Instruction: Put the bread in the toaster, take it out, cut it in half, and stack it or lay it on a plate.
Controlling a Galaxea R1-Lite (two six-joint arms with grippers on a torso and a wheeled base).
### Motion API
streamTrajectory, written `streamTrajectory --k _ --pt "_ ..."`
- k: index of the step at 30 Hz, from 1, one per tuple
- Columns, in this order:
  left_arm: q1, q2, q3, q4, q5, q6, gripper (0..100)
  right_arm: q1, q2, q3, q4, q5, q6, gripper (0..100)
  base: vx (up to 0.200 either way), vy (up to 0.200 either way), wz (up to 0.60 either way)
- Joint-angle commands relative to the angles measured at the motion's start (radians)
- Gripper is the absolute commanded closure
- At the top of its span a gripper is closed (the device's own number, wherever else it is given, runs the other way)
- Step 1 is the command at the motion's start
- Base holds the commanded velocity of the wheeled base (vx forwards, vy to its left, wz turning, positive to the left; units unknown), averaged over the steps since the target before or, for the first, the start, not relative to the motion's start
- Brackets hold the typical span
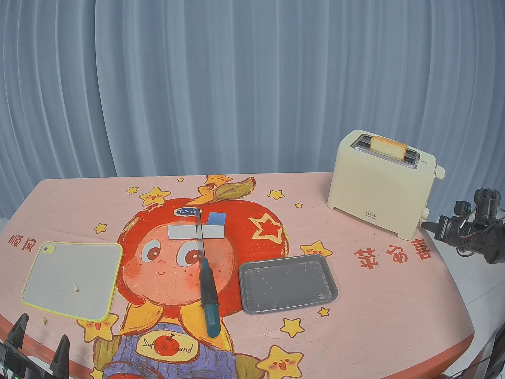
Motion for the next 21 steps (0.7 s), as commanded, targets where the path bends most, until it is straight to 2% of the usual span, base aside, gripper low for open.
streamTrajectory --k 1,21 --pt "0.000 0.001 0.016 0.000 0.000 0.000 0 0.005 -0.014 0.002 0.000 0.000 0.000 100 0.000 0.000 0.00" --pt "0.000 0.001 0.016 0.000 0.000 0.000 0 0.015 -0.053 0.011 0.000 0.000 0.001 100 0.000 0.000 0.00"
